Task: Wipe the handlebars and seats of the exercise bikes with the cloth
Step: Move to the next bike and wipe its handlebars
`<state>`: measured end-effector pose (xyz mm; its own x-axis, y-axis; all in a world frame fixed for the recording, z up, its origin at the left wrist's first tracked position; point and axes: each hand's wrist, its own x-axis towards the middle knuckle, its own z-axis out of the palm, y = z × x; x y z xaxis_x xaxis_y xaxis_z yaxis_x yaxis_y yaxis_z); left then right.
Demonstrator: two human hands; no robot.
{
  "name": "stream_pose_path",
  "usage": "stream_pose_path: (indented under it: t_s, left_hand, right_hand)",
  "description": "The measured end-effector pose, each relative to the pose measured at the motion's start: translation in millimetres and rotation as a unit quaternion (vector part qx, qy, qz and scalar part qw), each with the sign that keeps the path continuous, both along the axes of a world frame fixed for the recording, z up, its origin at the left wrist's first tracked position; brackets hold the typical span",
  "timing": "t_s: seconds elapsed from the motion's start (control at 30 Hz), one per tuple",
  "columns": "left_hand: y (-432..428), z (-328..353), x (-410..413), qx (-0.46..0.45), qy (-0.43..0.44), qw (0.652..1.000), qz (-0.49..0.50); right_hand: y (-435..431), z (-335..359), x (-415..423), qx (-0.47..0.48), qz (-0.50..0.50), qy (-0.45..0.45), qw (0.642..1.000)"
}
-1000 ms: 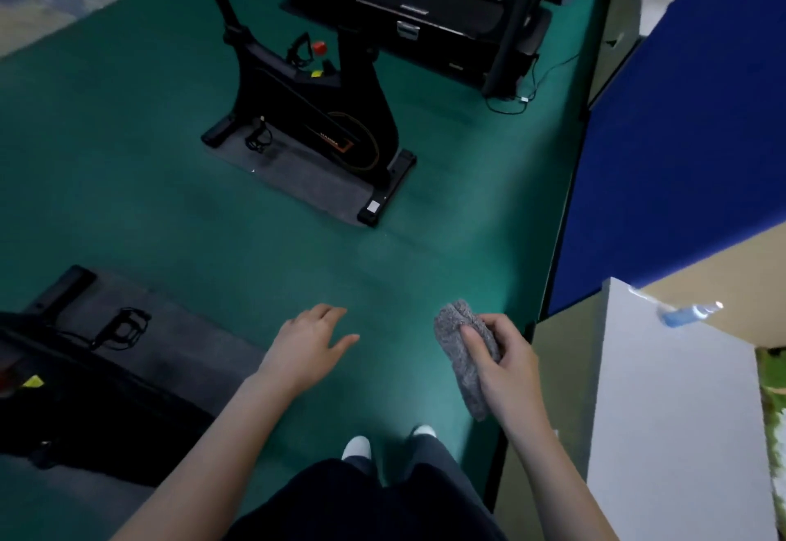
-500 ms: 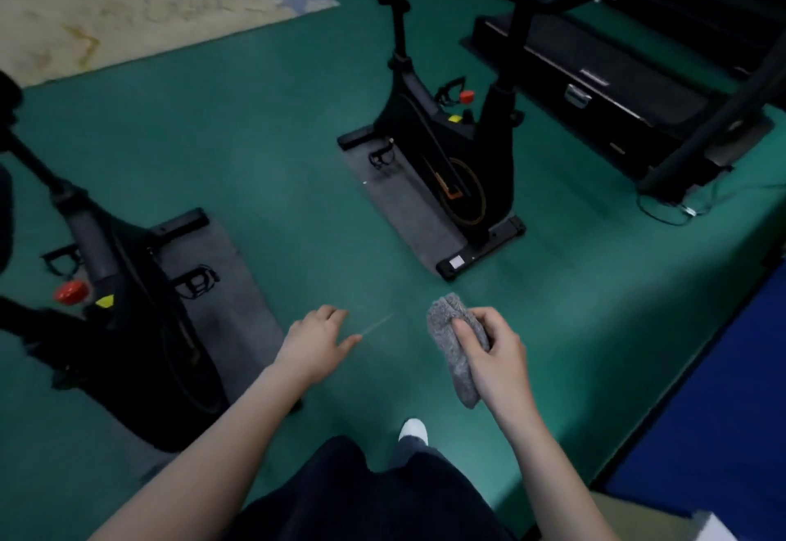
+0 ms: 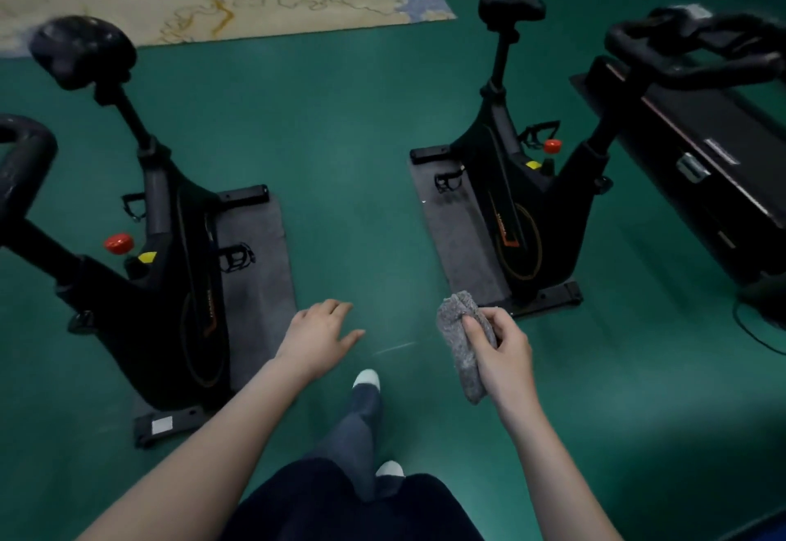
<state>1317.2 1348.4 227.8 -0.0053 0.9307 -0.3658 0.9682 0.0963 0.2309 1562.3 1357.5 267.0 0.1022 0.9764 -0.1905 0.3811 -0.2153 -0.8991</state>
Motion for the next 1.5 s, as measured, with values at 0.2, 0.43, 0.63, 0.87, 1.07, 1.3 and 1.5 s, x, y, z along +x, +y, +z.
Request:
stream_pose_path:
  t_s: [0.2,0.43,0.63,0.87,1.07,1.3,1.5]
  left_hand:
    - [70.5,1.2,-19.9,0.056,-0.005,0.997,0.046]
    - [142.7,3.5,-47.8,0.074,-0.030,0.991,0.110]
    - [169.9,7.3,-76.3,0.068,-0.033,0.984,0.163]
    - [183.2,9.5,-107.1,0.055,-0.022,0.965,0.255]
    - [201.7,6.3,-115.1,0.039,-0.004,0.932,0.360]
    - [232.8,9.2,-102.9,0.038,0.010,0.874,0.484]
    - [234.7,15.6,-90.9,0.050,0.005,0.817,0.574]
  right_hand:
    - [80.5,2.1,-21.6,0.014,0.040,-0.006,0.999]
    - [181.3,11.0,-63.7,0.028,0.095,-0.036,0.994]
    - [235.1,12.1,-105.0,0.035,0.157,-0.034,0.986]
    - [295.4,4.6,-154.3,0.039,0.255,-0.027,0.966]
    - [354.0,-3.4,-188.1,0.031,0.369,-0.025,0.929]
    - [441.9,-11.5,-200.0,0.023,0.460,-0.023,0.887]
    - [480.5,-10.3,-239.1,0.014,0.526,-0.018,0.850]
